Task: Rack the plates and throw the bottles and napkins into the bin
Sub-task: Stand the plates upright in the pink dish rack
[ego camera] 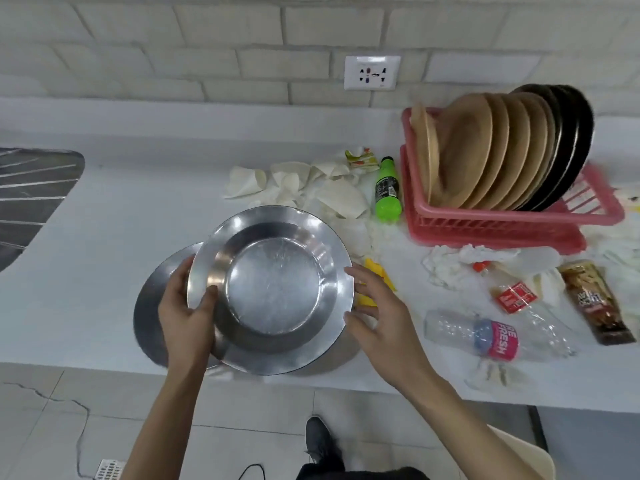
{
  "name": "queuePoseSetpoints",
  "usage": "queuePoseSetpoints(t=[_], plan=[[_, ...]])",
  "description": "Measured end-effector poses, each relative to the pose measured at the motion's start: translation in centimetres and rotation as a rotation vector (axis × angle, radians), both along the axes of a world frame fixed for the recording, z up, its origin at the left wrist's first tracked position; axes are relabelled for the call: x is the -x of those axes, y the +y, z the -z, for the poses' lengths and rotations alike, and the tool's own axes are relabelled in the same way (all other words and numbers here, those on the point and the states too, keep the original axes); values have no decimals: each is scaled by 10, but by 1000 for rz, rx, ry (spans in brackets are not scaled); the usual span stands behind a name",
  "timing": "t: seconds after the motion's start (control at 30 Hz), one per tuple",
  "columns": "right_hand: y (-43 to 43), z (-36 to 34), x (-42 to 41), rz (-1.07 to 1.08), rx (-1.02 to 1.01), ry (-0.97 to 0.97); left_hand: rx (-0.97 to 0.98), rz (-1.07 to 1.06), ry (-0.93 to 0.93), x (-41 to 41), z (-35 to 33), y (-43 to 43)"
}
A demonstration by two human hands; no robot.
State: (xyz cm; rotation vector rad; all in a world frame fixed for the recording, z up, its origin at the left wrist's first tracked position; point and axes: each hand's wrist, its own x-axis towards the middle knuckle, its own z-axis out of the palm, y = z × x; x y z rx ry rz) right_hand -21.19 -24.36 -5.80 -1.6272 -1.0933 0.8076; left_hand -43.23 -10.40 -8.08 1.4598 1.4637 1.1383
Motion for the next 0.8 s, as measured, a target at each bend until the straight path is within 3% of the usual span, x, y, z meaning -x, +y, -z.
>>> queuePoseSetpoints(t=[0.17,0.37,0.57,0.8], plan=[[-59,-22,-42,98,-146,80,182,98,-235,-66,14,-56],[-132,-49,-93,164,-300,153,330,228,-373,-147,15,-147],[-188,-70,-149,173,-285,108,371,298,-400,-210,11,-220],[-218,-92,-182,170,-224,35,366,473,-295,-253,-6,-259]])
